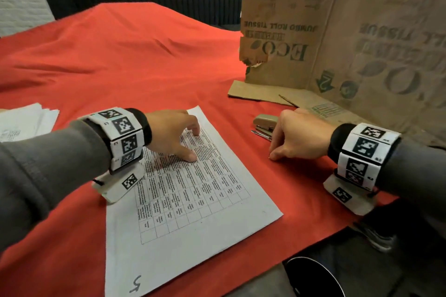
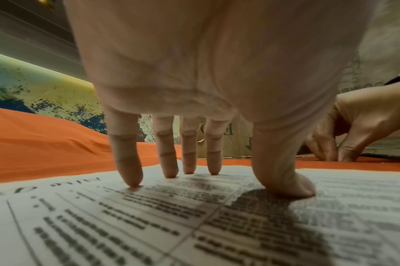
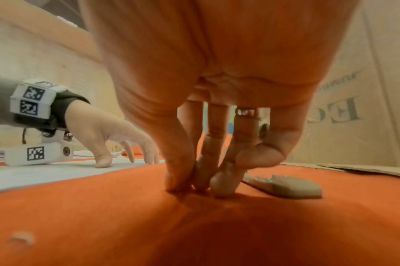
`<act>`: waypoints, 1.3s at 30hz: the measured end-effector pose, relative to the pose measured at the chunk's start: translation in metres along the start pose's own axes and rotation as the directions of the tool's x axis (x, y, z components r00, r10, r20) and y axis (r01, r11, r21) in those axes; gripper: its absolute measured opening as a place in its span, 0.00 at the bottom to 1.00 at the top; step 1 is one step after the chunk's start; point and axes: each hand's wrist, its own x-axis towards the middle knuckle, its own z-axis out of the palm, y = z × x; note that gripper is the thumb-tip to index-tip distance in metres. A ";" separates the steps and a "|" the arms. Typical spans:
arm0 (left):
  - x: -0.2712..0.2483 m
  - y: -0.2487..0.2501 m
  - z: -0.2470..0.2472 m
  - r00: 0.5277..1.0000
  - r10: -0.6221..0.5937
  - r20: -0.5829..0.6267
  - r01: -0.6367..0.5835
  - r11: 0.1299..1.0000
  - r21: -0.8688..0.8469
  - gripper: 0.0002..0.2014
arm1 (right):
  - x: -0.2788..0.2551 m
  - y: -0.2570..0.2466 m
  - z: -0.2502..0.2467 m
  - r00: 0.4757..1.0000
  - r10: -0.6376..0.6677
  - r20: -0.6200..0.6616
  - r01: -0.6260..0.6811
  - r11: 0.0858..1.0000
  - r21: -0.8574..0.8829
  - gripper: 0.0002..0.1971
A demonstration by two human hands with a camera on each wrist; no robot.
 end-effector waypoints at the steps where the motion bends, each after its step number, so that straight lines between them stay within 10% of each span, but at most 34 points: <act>1: 0.001 0.000 0.000 1.000 -0.001 0.007 0.001 1.000 -0.001 0.35 | -0.001 -0.002 0.000 1.000 0.006 0.007 -0.006 1.000 -0.016 0.04; 12: 0.003 -0.004 0.003 1.000 0.008 -0.006 -0.008 1.000 -0.009 0.34 | -0.008 -0.014 0.004 0.990 -0.045 0.130 0.077 0.965 -0.252 0.12; 22: 0.005 -0.005 0.004 1.000 0.014 -0.018 -0.015 1.000 -0.021 0.35 | -0.041 0.024 -0.008 0.997 -0.074 -0.003 0.074 0.983 0.170 0.07; 28: 0.000 -0.007 -0.003 1.000 -0.008 -0.003 0.008 0.990 -0.141 0.37 | -0.139 0.033 0.012 0.841 -0.328 0.431 0.009 0.804 0.594 0.10; 33: 0.010 -0.048 -0.010 0.985 -0.131 -0.110 0.054 0.849 -0.526 0.45 | -0.151 0.079 0.148 0.691 0.003 0.723 -0.276 0.925 0.260 0.08; 39: 0.044 -0.107 0.006 0.968 -0.240 0.067 0.249 0.928 -0.276 0.54 | -0.101 0.168 0.352 0.689 0.443 0.573 -0.516 0.856 -0.041 0.25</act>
